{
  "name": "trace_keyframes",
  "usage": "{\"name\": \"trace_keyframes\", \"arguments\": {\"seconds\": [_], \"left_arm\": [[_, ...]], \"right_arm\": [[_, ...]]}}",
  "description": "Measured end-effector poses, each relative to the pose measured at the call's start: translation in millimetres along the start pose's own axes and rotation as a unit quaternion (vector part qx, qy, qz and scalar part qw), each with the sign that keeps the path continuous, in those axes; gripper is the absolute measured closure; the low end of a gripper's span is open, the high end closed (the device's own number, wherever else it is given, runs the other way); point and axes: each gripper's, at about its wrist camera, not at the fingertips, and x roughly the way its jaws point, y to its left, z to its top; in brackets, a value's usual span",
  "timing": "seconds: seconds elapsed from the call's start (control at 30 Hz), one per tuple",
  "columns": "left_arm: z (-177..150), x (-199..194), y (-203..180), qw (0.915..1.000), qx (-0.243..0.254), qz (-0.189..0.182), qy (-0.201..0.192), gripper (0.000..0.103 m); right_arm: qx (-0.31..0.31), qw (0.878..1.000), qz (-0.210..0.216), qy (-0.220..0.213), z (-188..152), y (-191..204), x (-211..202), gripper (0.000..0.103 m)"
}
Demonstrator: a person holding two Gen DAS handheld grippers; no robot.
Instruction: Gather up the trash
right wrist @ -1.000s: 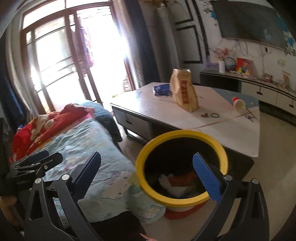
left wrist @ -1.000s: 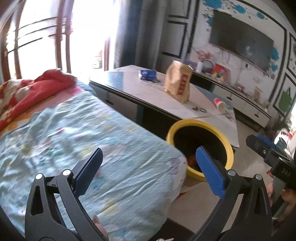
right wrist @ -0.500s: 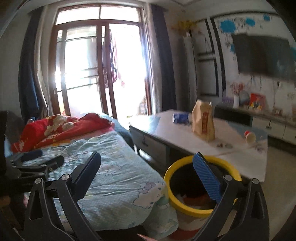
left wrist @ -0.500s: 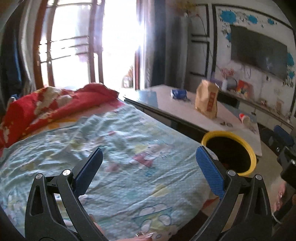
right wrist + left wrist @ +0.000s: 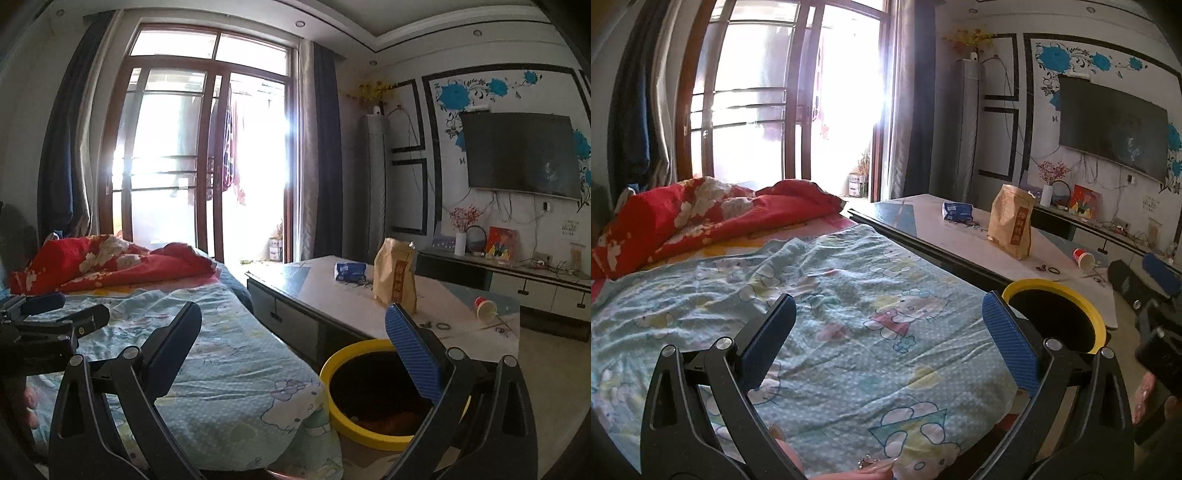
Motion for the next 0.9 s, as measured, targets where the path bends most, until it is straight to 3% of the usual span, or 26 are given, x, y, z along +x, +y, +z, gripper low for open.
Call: {"name": "trace_keyframes", "arguments": {"seconds": [0.43,0.9], "left_arm": [[-4.9,2.4,-4.9,0.9999,0.003,-0.011,0.008,0.01],[-5.2,0.9,-6.1,0.9999,0.002,-0.011,0.007,0.01]], "right_arm": [[0.023,0.999,0.0,0.027,-5.3,-3.8,11.3,0.006],[0.025,0.999,-0.001,0.029,-5.8,-5.0,12.0,0.006]]}}
